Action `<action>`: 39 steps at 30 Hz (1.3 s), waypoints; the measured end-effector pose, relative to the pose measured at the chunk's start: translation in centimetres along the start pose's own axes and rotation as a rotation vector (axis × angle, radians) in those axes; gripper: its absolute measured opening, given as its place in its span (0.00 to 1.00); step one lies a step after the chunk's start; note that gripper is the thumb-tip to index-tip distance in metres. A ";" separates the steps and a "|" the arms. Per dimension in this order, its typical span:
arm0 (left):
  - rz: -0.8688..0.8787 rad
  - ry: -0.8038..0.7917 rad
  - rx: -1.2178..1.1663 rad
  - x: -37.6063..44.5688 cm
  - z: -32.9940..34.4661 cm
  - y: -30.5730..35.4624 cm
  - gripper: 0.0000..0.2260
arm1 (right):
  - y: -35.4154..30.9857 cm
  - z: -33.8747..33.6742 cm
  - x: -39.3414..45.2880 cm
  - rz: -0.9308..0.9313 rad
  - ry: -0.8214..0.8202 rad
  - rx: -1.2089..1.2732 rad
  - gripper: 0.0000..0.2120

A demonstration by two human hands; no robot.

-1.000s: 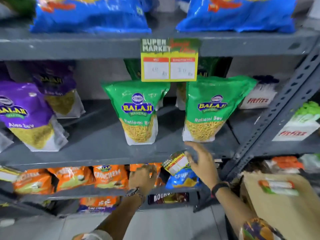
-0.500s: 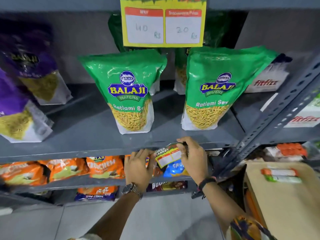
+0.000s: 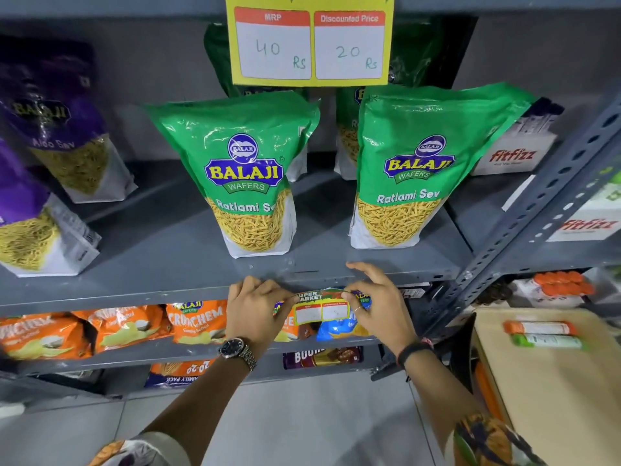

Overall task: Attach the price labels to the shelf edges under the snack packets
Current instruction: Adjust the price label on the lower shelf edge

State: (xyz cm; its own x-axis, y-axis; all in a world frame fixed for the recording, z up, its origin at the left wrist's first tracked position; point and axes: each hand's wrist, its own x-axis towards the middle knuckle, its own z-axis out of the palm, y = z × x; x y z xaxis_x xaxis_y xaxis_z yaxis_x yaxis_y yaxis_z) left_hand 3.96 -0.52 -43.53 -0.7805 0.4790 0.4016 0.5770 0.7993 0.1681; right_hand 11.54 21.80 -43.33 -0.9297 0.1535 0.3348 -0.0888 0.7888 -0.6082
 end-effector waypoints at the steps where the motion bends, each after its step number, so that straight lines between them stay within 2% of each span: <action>1: -0.012 -0.001 -0.002 0.2 -0.2 0.1 0.14 | -0.1 -0.1 0.1 0.008 0.016 0.015 0.01; 14: -0.096 -0.043 -0.064 2.3 -0.5 1.2 0.13 | -0.6 0.3 0.6 0.086 0.106 0.022 0.03; 20: -0.172 -0.118 -0.039 2.9 -0.8 1.0 0.22 | -1.7 0.3 1.4 0.168 0.170 0.008 0.18; 24: -0.174 -0.227 0.014 3.7 -0.9 1.2 0.25 | -2.1 0.0 2.0 0.214 0.122 -0.080 0.21; 30: -0.114 -0.254 -0.107 3.3 -1.7 0.2 0.16 | -1.7 -1.6 2.4 0.240 0.012 -0.021 0.13; 33: -0.158 -0.252 -0.185 2.5 -2.6 -0.8 0.10 | -2.4 -1.9 2.2 0.233 -0.008 0.015 0.13; 36: -0.224 -0.190 -0.252 0.9 -3.8 -3.9 0.04 | -4.1 -1.5 2.1 0.240 -0.001 0.075 0.14; 39: -0.257 -0.059 -0.234 -1.6 -5.8 -9.1 0.04 | -7.0 0.2 2.6 0.214 0.020 0.121 0.12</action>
State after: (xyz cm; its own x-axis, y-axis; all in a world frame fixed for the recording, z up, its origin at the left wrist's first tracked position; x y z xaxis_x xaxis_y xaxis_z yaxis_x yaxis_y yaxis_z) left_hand 1.36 -10.62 -40.48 -0.9160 0.2987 0.2678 0.3941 0.7948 0.4614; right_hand 9.72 16.54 -38.31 -0.9248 0.3222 0.2023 0.0664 0.6602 -0.7482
